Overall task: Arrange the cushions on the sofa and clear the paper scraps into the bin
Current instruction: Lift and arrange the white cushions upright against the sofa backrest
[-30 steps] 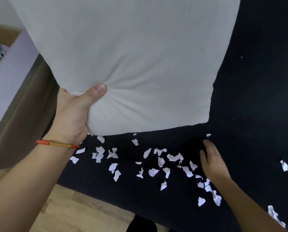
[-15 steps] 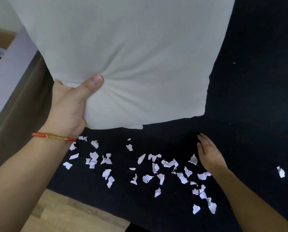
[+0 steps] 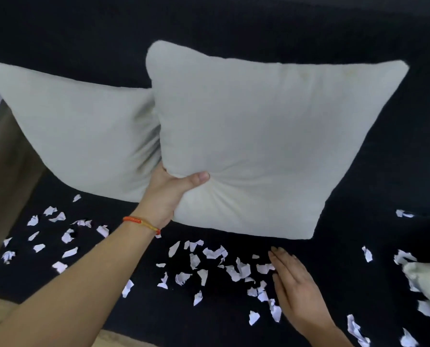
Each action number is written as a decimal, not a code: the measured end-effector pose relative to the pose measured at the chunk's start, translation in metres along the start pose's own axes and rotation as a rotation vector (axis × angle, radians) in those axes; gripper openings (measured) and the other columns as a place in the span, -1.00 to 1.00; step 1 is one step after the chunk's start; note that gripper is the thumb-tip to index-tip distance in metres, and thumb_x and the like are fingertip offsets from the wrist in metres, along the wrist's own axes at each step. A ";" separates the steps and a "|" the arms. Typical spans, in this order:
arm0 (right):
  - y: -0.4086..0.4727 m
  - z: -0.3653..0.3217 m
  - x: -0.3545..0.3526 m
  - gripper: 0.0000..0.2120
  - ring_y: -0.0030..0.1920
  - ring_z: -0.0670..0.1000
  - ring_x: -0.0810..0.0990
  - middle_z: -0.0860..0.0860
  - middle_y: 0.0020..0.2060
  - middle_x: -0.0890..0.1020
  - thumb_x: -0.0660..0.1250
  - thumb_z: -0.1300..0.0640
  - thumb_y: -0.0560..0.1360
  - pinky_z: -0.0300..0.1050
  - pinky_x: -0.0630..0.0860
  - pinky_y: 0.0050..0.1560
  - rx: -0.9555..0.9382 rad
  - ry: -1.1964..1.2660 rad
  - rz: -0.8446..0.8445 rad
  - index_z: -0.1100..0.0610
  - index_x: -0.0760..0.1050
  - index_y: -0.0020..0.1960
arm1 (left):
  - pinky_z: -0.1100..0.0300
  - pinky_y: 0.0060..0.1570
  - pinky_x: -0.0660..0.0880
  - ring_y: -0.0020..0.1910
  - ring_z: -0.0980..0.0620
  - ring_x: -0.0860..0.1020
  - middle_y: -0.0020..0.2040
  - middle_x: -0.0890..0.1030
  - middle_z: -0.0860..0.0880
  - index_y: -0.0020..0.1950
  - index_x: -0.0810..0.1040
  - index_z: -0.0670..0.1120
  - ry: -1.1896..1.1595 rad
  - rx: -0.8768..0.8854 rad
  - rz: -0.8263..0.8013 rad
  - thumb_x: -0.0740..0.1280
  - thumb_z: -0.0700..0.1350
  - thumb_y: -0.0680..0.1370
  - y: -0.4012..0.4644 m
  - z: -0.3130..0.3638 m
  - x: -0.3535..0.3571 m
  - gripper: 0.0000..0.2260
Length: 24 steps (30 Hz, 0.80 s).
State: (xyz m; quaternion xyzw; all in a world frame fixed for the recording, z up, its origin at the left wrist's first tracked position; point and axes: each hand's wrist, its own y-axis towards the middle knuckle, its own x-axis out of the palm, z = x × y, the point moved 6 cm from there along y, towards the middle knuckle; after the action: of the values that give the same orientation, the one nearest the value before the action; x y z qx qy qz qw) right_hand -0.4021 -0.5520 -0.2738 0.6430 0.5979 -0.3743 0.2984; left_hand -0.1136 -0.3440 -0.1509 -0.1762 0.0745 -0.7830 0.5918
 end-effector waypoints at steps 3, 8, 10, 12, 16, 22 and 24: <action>-0.002 -0.003 -0.009 -0.56 0.57 -0.07 0.35 -0.04 0.53 0.45 0.15 0.06 0.69 -0.05 0.25 0.59 -0.044 0.020 0.009 0.12 0.46 0.53 | 0.00 0.33 0.57 0.29 -0.08 0.67 0.27 0.72 -0.09 0.36 0.59 -0.11 0.030 -0.055 -0.075 0.65 -0.21 0.31 0.011 -0.037 0.033 -0.37; 0.012 0.004 -0.005 -0.59 0.48 -0.06 0.45 -0.05 0.47 0.50 0.22 0.16 0.66 0.05 0.49 0.44 0.073 0.039 0.052 0.11 0.49 0.50 | -0.08 0.43 0.50 0.35 -0.11 0.63 0.33 0.68 -0.13 0.45 0.53 -0.18 0.073 -0.154 -0.155 0.62 -0.29 0.40 0.033 -0.093 0.057 -0.37; 0.022 0.002 0.001 -0.61 0.43 -0.05 0.50 -0.06 0.43 0.53 0.26 0.21 0.65 0.06 0.53 0.40 0.140 0.071 0.069 0.11 0.52 0.47 | -0.03 0.43 0.50 0.37 -0.07 0.62 0.35 0.67 -0.10 0.47 0.51 -0.16 0.152 -0.160 -0.187 0.64 -0.25 0.40 0.038 -0.106 0.053 -0.33; 0.030 -0.007 0.008 -0.61 0.39 -0.06 0.53 -0.06 0.39 0.56 0.32 0.23 0.62 0.06 0.55 0.36 0.168 0.116 0.080 0.10 0.54 0.44 | 0.05 0.41 0.52 0.35 0.01 0.62 0.33 0.68 -0.04 0.46 0.54 -0.14 0.263 -0.154 -0.227 0.64 -0.26 0.41 0.036 -0.114 0.047 -0.36; 0.046 -0.028 0.005 -0.63 0.29 -0.07 0.55 -0.10 0.29 0.58 0.33 0.24 0.62 0.02 0.58 0.28 0.228 0.188 0.170 0.09 0.54 0.41 | 0.22 0.31 0.55 0.32 0.08 0.64 0.30 0.70 0.02 0.43 0.55 -0.11 0.280 -0.149 -0.182 0.60 -0.27 0.45 0.025 -0.111 0.031 -0.43; 0.061 -0.033 -0.007 -0.76 0.09 -0.06 0.56 -0.13 0.10 0.57 0.29 0.20 0.62 0.00 0.58 0.13 0.294 0.186 0.204 0.05 0.51 0.27 | 0.09 0.41 0.51 0.34 0.07 0.63 0.32 0.69 0.06 0.42 0.55 0.01 0.263 -0.207 -0.223 0.57 -0.23 0.50 0.026 -0.104 0.029 -0.49; 0.063 -0.025 0.001 -0.74 0.09 -0.08 0.56 -0.18 0.11 0.54 0.31 0.19 0.62 0.01 0.60 0.11 0.334 0.201 0.111 -0.02 0.46 0.28 | 0.02 0.45 0.49 0.33 0.10 0.63 0.33 0.68 0.06 0.44 0.52 -0.01 0.300 -0.231 -0.236 0.60 -0.24 0.47 0.034 -0.103 0.032 -0.42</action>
State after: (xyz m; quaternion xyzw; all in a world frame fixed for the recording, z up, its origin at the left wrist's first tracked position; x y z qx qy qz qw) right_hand -0.3362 -0.5376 -0.2650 0.7497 0.5179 -0.3851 0.1465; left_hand -0.1284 -0.3941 -0.2509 -0.1317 0.2300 -0.8505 0.4543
